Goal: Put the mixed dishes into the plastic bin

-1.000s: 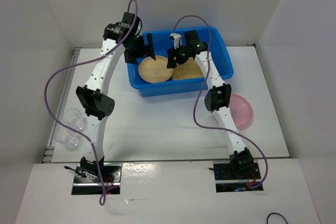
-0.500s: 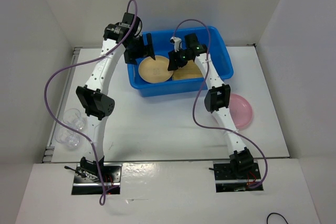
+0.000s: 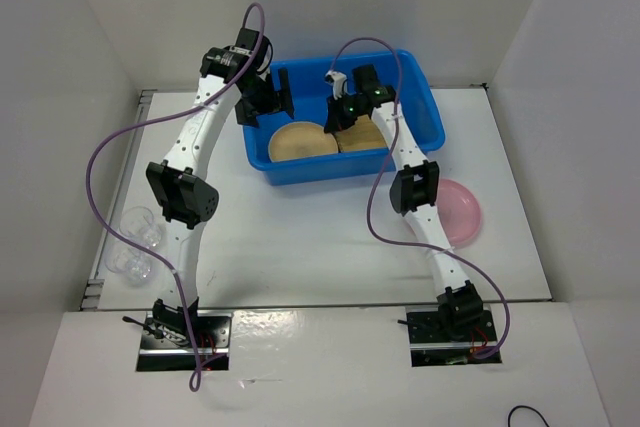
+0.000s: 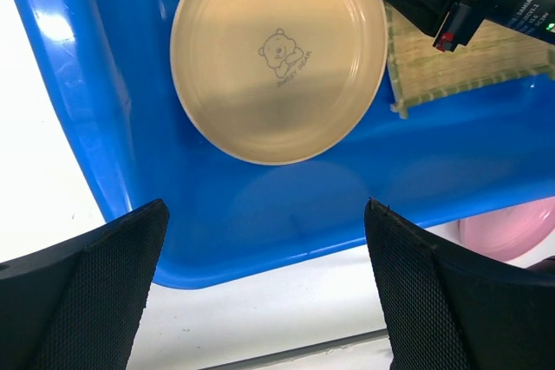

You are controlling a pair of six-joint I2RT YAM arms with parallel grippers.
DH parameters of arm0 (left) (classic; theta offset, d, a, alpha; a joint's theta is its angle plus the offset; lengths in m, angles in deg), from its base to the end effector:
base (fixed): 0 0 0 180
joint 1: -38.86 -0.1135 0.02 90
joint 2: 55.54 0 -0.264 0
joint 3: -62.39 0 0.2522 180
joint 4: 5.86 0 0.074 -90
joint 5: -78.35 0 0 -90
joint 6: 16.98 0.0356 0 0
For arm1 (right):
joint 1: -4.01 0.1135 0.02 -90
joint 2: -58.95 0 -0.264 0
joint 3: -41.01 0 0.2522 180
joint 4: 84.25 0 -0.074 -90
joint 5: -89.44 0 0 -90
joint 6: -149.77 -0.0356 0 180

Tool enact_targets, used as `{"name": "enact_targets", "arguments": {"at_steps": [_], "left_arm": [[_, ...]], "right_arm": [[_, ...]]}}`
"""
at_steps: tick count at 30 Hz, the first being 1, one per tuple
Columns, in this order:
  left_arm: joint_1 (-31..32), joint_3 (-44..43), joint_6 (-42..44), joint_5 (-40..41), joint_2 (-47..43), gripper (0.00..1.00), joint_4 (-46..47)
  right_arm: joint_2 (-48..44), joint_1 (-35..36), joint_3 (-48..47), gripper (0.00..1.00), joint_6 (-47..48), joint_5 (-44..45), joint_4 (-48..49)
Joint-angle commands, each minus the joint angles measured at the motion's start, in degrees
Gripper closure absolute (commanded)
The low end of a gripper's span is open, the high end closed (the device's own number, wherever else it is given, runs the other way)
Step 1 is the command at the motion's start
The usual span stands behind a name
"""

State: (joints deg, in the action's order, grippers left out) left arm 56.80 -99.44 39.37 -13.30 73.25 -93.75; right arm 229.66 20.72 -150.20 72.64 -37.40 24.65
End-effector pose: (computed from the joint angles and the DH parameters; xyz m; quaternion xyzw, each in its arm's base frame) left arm 0.4372 -0.1426 0.3672 -0.1260 0.9449 -0.1437 0.2659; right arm 0.5511 0.1877 0.1652 -0.3310 0.8364 0.3080 0.3097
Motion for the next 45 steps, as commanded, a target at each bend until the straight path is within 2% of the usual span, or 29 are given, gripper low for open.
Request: {"name": "enact_targets", "arguments": {"at_steps": [1,7,12,18,20,28,33,35,36,39,40,41,42,45], "left_arm": [[0.3,-0.1,-1.1,1.0,-3.2,0.0,0.0],[0.3,-0.1,-1.1,2.1,-3.2,0.0,0.0],[0.3,-0.1,-1.1,2.1,-2.6,0.0,0.0],[0.3,-1.3,-1.1,1.5,-1.4,0.0,0.0],[0.3,-1.3,-1.1,1.0,-1.4,0.0,0.0],[0.8,-0.6,-1.1,1.5,-2.1,0.0,0.0],[0.8,1.4,-1.1,2.6,-3.2,0.0,0.0],[0.8,1.9,-1.1,3.4,-3.8,0.0,0.0],[0.8,1.9,-1.1,4.0,-4.3,0.0,0.0],[0.8,2.4,-1.1,4.6,-4.9,0.0,0.0],[0.8,2.4,-1.1,5.2,-5.0,0.0,0.0],[0.3,3.0,-1.1,5.2,-5.0,0.0,0.0],[0.3,3.0,-1.7,5.2,-5.5,0.0,0.0],[-1.1,3.6,-2.9,6.8,-7.1,0.0,0.0]], "right_arm": [[-2.9,-1.1,-2.3,1.0,-1.7,-1.0,1.8],[-7.2,-4.8,-2.3,1.0,-6.7,-2.2,4.6],[-9.9,-6.9,-2.3,1.0,-7.2,-1.7,5.1],[-12.1,-10.6,-2.3,1.0,-8.4,4.6,6.2],[-12.1,-11.3,-2.3,1.0,-6.8,9.8,6.2],[-9.5,-15.6,-2.3,1.0,-3.5,19.2,6.2],[-8.5,-15.6,-2.3,1.0,0.5,22.2,4.3],[-8.5,-15.6,-2.3,0.97,1.6,22.2,2.7],[-8.5,-15.6,-2.3,0.94,1.6,22.2,1.8],[-8.5,-15.6,-2.3,0.66,3.2,20.1,-2.0],[-8.5,-15.6,-2.3,0.35,3.2,20.1,-2.8],[-9.3,-15.6,-2.3,0.26,3.2,20.1,-3.5],[-10.3,-16.1,-2.3,0.21,3.2,20.1,-4.0],[-14.4,-16.1,-2.3,0.14,2.0,18.4,-5.1]]}}
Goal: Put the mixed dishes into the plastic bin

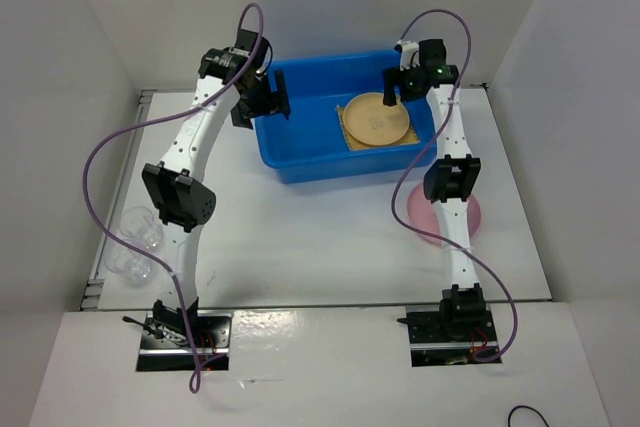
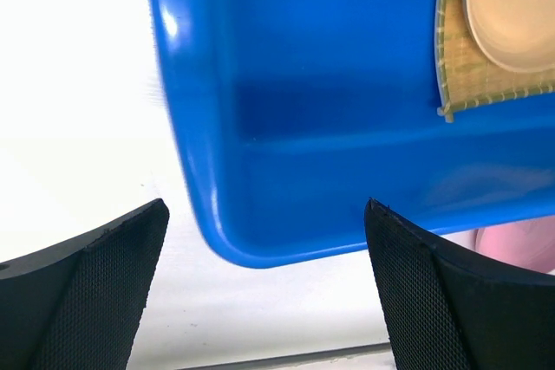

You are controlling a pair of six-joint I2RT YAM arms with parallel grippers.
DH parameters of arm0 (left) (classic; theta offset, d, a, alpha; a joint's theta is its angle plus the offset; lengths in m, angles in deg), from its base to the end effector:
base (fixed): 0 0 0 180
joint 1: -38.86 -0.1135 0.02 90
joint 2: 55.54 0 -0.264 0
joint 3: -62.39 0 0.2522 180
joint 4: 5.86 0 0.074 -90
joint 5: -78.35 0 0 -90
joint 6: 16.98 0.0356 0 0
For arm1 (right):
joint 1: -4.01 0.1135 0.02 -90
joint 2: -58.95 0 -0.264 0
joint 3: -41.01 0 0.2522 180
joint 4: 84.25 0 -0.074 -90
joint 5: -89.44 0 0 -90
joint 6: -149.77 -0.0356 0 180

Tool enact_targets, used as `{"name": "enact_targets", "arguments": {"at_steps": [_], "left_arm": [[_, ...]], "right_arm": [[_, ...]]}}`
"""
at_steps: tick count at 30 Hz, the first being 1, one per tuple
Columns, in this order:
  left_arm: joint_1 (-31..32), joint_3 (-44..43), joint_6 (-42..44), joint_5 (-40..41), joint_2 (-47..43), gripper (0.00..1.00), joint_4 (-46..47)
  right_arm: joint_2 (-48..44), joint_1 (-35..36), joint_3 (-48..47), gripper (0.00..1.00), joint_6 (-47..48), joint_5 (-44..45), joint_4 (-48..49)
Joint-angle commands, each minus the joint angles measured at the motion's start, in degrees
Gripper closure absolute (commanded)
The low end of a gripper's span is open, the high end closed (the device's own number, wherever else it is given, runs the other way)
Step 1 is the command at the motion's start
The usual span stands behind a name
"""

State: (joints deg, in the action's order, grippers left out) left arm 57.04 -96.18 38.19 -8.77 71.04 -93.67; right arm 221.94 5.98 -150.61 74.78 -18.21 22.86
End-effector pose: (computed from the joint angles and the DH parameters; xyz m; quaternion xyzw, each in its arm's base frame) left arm 0.4307 -0.1396 0.3685 -0.1457 0.9444 -0.1096 0.2736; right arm 0.5704 0.0304 0.2363 -0.1934 0.8917 0.0968 0.3976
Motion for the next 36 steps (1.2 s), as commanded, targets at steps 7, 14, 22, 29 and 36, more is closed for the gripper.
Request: {"name": "enact_targets", "arguments": {"at_steps": [7,14,22,29,36], "left_arm": [[-3.1,1.5,-1.7,5.6,-6.7,0.0,3.2],[-5.2,12.8,-1.2,1.8,-11.3,0.0,12.0],[-14.3,46.8,-7.4,-14.9,-26.0,0.0,33.3],[-16.9,50.0,-4.9,-16.2,-25.3,0.0,31.9],[-16.9,48.0,-4.9,-18.1,-22.3,0.0,32.4]], "right_arm": [[-21.7,-4.3,-0.8,0.05,-2.5,2.7,-5.0],[-36.9,-21.7,30.0,0.05,2.5,0.5,-8.7],[-48.6,-36.9,73.2,0.04,19.0,-8.6,-14.2],[-49.3,-39.5,90.2,0.05,26.2,-9.2,-11.2],[-45.1,-39.0,92.8,0.12,25.0,-10.5,-8.0]]}}
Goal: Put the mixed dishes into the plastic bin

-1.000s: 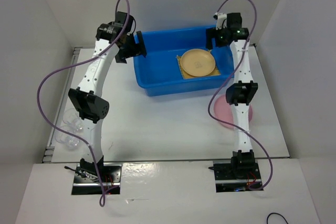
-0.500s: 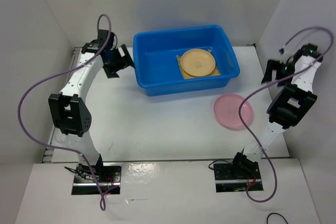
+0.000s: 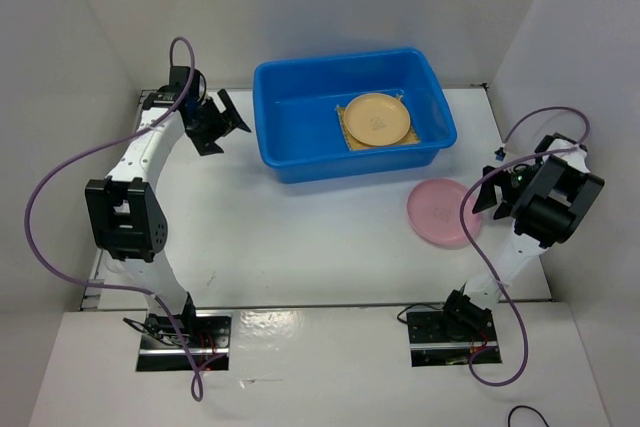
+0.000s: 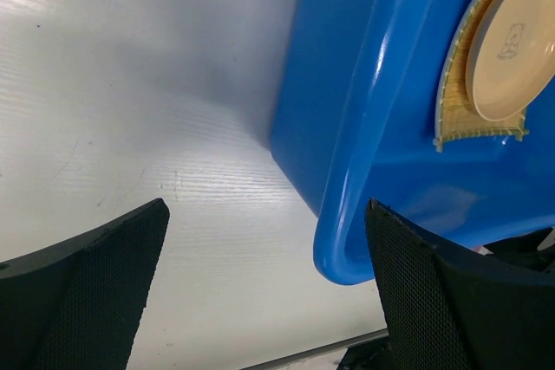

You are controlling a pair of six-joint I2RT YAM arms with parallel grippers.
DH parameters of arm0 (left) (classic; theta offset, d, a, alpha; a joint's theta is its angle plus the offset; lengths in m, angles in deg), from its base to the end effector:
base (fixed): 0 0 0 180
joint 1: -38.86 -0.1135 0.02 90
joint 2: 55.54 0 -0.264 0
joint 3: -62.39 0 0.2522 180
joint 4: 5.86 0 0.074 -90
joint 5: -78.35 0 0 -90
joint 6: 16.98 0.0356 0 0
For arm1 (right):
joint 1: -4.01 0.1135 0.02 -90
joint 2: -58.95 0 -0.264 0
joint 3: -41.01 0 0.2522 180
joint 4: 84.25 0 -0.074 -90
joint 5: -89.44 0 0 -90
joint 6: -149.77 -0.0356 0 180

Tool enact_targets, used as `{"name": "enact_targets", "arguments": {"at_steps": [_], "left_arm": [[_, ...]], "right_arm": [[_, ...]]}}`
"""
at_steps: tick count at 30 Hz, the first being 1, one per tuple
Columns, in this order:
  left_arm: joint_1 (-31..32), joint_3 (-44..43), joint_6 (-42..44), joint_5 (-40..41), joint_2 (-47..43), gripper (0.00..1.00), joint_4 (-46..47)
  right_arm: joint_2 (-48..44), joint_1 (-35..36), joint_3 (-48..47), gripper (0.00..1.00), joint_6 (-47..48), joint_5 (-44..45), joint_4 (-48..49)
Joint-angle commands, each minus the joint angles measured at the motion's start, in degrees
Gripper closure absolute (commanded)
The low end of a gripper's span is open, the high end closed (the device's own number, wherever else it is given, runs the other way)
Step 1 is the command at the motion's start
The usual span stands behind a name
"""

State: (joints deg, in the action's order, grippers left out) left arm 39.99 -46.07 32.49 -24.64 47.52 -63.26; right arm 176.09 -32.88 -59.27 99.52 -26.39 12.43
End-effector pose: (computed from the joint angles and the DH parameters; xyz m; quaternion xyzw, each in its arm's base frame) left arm 0.3974 -0.0158 0.3088 -0.2820 0.8969 -0.2150 0.2643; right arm 0.2997 -0.2055 0.1709 -0.0044 0.9711 0.2283 0.0702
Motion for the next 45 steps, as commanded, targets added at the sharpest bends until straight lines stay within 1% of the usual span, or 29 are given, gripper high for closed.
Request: {"name": "enact_targets", "arguments": {"at_steps": [1,3,5,7,8,10,13,14,17,20,21,24,26,27,31,32,33,34,35,37,38,39,41,42,43,44,45], "left_arm": [[0.1,-2.7,0.8,-2.2,1.2,0.0,2.0],[0.1,-2.7,0.8,-2.7,1.7,0.0,2.0],[0.1,-2.7,0.8,-3.3,1.7,0.0,2.0],[0.1,-2.7,0.8,-3.3,1.7,0.0,2.0],[0.1,-2.7,0.8,-3.3,2.2,0.0,2.0],[0.1,-2.1,0.8,-3.8,2.2,0.0,2.7],[0.1,-0.6,0.3,-4.3,1.7,0.0,3.4],[0.1,-0.6,0.3,-4.9,1.7,0.0,3.4],[0.1,-0.6,0.3,-4.9,1.7,0.0,3.4],[0.1,-0.6,0.3,-4.9,1.7,0.0,3.4],[-0.4,-0.6,0.8,-4.9,1.2,0.0,3.4],[-0.4,-0.6,0.8,-4.9,1.2,0.0,3.4],[-0.4,-0.6,0.8,-4.9,1.2,0.0,2.8],[-0.9,-0.6,0.8,-4.9,1.2,0.0,2.8],[-0.9,-0.6,1.3,-4.9,1.2,0.0,2.8],[-0.9,-1.3,1.9,-4.9,1.2,0.0,2.8],[-0.9,-1.3,1.9,-4.9,1.7,0.0,2.8],[-0.9,-1.8,1.9,-4.4,1.7,0.0,2.2],[-1.5,-1.8,1.9,-4.4,1.7,0.0,2.2],[-1.5,-1.8,1.9,-4.4,1.7,0.0,2.2],[-1.5,-2.3,1.9,-4.4,1.7,0.0,2.2],[-1.5,-2.3,1.9,-3.9,1.7,0.0,2.2],[-1.5,-2.3,1.9,-3.9,1.7,0.0,2.2],[-1.5,-2.3,1.9,-3.9,1.7,0.01,2.2],[-1.5,-2.9,1.9,-3.3,1.7,0.01,1.5],[-1.5,-3.9,1.9,-2.3,1.7,0.01,0.8],[-1.5,-4.4,2.6,-0.8,1.7,0.01,0.2]], "right_arm": [[1.4,-0.1,2.0,0.17,0.2,-2.3,2.9],[2.1,-0.1,3.8,0.23,-0.5,-2.3,4.7],[2.6,0.5,4.9,0.35,-1.0,-2.8,5.7],[3.3,1.0,5.9,0.43,-2.1,-3.4,6.5],[3.3,1.0,6.7,0.49,-2.1,-3.4,7.5],[3.3,1.0,7.4,0.55,-3.4,-3.9,8.9],[3.3,1.0,8.2,0.76,-4.5,-3.9,10.1],[2.7,1.0,8.2,0.89,-5.0,-4.4,10.1],[-0.1,1.0,5.5,1.0,-6.2,-4.4,8.4],[-5.7,0.5,1.1,1.0,-7.0,-4.5,6.0],[-9.1,0.5,-1.0,1.0,-7.0,-4.5,5.4],[-13.6,0.5,-6.0,1.0,-7.5,-2.8,4.2],[-16.8,-0.9,-10.0,1.0,-4.6,-4.0,-0.1],[-18.9,-1.7,-14.7,1.0,1.0,-5.8,-4.5],[-23.3,-2.2,-19.8,1.0,6.1,-7.5,-4.5],[-23.8,-1.5,-21.8,1.0,6.1,-8.6,-4.5],[-23.3,0.2,-23.1,1.0,5.6,-9.4,-4.5],[-21.3,1.5,-24.6,1.0,2.7,-10.2,-4.5],[-19.9,2.9,-28.1,1.0,1.1,-11.1,-4.5],[-16.8,7.7,-32.1,1.0,-2.4,-13.4,-4.5],[-12.6,9.5,-36.5,1.0,-5.7,-14.0,-4.5],[-10.2,13.3,-38.7,1.0,-7.2,-14.5,-4.5],[-4.3,17.5,-43.3,1.0,-8.0,-13.7,-3.9],[-2.6,19.9,-44.3,1.0,-8.6,-11.7,-3.2],[-0.7,23.7,-45.9,1.0,-8.6,-11.1,-3.2],[3.4,25.3,-49.9,1.0,-9.2,-11.1,-3.2],[5.2,26.7,-51.6,1.0,-9.2,-9.8,-2.5]]}}
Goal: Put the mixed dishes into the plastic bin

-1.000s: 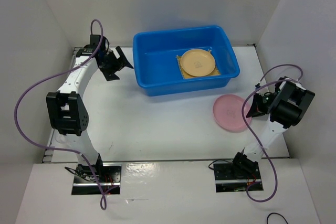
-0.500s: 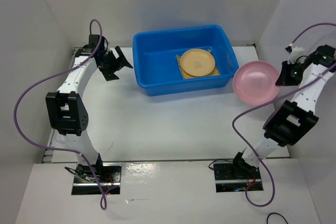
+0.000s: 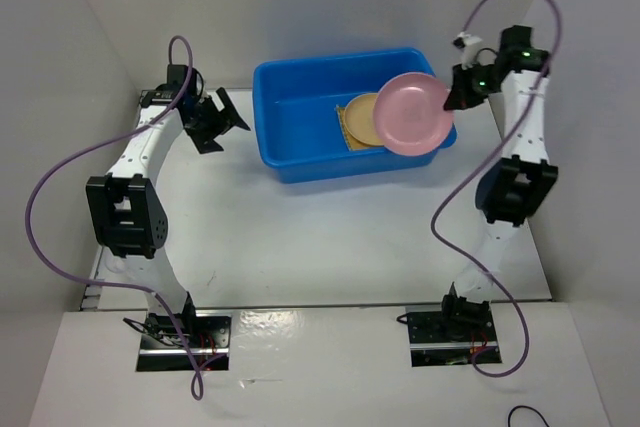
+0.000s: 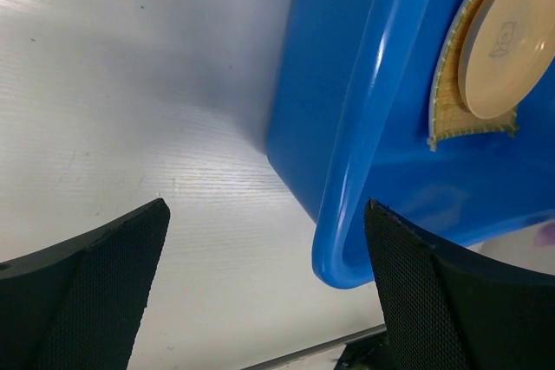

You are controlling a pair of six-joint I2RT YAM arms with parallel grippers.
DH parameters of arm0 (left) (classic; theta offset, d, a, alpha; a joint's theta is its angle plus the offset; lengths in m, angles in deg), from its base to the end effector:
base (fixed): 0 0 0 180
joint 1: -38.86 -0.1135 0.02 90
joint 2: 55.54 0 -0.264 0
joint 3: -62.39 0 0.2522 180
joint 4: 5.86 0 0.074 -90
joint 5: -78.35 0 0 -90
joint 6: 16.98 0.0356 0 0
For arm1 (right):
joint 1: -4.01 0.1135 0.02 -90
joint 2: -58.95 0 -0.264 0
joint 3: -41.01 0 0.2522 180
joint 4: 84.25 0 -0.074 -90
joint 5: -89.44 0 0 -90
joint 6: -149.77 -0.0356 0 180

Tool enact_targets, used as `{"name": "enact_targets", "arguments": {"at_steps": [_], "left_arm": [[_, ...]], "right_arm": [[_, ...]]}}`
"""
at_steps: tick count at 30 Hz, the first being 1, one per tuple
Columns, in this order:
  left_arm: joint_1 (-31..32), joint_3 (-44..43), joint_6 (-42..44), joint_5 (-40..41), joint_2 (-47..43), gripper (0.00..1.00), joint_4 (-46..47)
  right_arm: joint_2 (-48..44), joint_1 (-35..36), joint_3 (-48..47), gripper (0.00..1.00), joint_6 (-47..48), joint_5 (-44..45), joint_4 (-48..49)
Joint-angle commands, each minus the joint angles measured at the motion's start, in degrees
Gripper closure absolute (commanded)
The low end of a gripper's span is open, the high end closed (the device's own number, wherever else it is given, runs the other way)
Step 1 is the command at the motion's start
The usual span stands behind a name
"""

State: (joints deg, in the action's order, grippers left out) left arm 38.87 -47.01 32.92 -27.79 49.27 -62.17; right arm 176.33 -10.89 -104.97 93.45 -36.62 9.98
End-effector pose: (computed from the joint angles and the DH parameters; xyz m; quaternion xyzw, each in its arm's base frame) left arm 0.4059 -0.0100 0.3040 -0.2774 0.8945 -0.2359 0.2595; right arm 0.4099 -0.0874 0.3823 -0.2351 0.8856 0.1601 0.3671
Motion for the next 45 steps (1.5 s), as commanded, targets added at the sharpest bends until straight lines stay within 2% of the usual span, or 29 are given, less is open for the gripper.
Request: {"name": "enact_targets", "arguments": {"at_steps": [1,3,9,18,23,24,29,32,33,37,39,41,43,44,45], "left_arm": [[-0.9,-4.9,2.1,3.1,-0.6,0.01,-2.4],[-0.9,-6.0,2.6,4.2,-2.1,0.01,-3.6],[-1.4,-5.8,2.1,5.5,-5.2,0.01,-5.9],[-1.4,-2.1,-0.9,7.3,-9.4,0.01,-7.6],[-1.4,-1.5,-2.4,8.5,-11.4,0.01,-8.7],[-1.4,-1.5,-2.4,9.1,-12.0,0.01,-9.4],[-1.9,-0.3,-3.0,10.9,-14.0,0.0,-11.8],[-1.9,1.3,-3.5,11.4,-16.1,0.0,-11.8],[-1.9,1.9,-3.5,11.4,-16.1,0.0,-11.8],[-2.5,3.1,-3.5,12.9,-18.4,0.0,-11.8],[-2.5,2.0,-1.4,15.5,-18.4,0.0,-14.9],[-2.5,-4.5,1.2,23.4,-15.8,0.0,-22.1],[-2.5,-8.2,2.3,32.0,-11.7,0.0,-29.7],[-3.1,-10.0,2.3,34.5,-10.0,0.0,-31.8],[-3.1,-9.0,4.0,35.6,-8.1,0.0,-31.8]], "right_arm": [[6.7,7.0,-9.2,1.0,-3.1,0.5,-0.1],[12.6,8.5,-12.3,1.0,-3.6,2.0,0.5],[26.6,10.3,-29.6,0.98,-7.0,5.4,2.6],[39.8,11.4,-46.2,0.98,-10.6,7.1,5.7],[44.6,13.3,-47.2,0.98,-11.1,6.5,8.1],[44.6,13.3,-47.2,0.94,-11.6,6.5,8.6],[46.8,14.6,-47.2,0.86,-12.8,7.0,13.1],[46.8,15.2,-47.2,0.71,-14.0,7.8,15.0],[46.8,15.8,-47.2,0.52,-14.0,8.3,15.7],[45.8,15.8,-47.2,0.2,-14.5,8.8,15.7],[42.8,15.8,-47.2,0.14,-14.5,7.8,14.0],[38.7,15.8,-47.2,0.06,-13.5,6.1,10.7],[36.7,15.8,-47.2,0.03,-11.4,2.2,6.1],[35.4,16.6,-47.2,0.03,-7.8,1.1,-0.3],[35.4,17.2,-46.6,0.03,-6.9,0.5,-2.7]]}}
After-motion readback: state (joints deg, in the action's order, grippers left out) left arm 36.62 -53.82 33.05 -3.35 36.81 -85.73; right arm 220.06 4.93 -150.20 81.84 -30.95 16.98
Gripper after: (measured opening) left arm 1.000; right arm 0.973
